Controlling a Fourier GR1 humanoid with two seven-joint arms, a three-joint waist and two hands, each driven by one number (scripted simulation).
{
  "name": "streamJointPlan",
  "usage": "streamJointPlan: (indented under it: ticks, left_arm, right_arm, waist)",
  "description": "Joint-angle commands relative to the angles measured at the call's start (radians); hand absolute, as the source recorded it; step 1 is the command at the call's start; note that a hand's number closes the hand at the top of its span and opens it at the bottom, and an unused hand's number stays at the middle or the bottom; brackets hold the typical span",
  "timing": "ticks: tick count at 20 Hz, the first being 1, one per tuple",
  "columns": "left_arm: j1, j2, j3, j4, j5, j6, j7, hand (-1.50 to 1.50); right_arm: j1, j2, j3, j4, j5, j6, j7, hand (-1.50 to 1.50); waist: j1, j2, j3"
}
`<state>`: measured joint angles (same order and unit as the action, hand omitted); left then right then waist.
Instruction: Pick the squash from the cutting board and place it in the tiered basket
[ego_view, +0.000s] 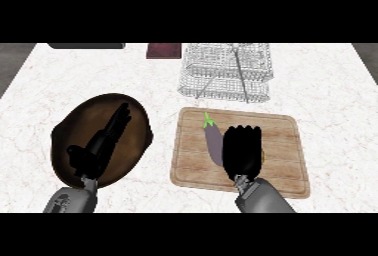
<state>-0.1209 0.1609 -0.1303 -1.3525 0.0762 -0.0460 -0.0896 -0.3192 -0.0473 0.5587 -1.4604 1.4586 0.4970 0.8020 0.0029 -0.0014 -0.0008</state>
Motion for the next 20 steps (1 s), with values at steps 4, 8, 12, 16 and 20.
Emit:
streamJointPlan:
  ticks: [4, 8, 12, 16, 20]
  left_arm:
    - [-0.012, -0.013, 0.040, 0.010, -0.002, -0.024, 0.012, 0.00]
    - [-0.005, -0.008, 0.043, 0.011, -0.025, -0.060, -0.010, 0.00]
    - [0.035, 0.006, 0.041, -0.065, -0.010, -0.065, 0.034, 0.00]
    - [0.035, 0.015, 0.069, -0.044, 0.001, -0.051, 0.026, 0.00]
    - [0.002, 0.016, 0.082, -0.030, -0.002, -0.044, 0.012, 0.00]
  right_arm:
    - [-0.005, 0.025, 0.004, 0.102, 0.059, -0.153, -0.082, 1.50]
    - [0.042, 0.010, 0.015, -0.007, 0.093, -0.094, -0.097, 1.50]
    - [-0.007, -0.074, -0.125, 0.067, 0.018, -0.244, -0.201, 1.50]
    - [0.047, -0.274, -0.461, -0.070, -0.280, -0.210, -0.405, 1.50]
    - [-0.004, -0.414, -0.704, 0.039, -0.478, -0.231, -0.608, 1.50]
  waist:
    - [0.000, 0.002, 0.001]
    - [-0.003, 0.001, 0.001]
    - [0.002, 0.002, 0.001]
    - [-0.044, 0.006, 0.007]
    - [-0.027, 0.012, 0.006]
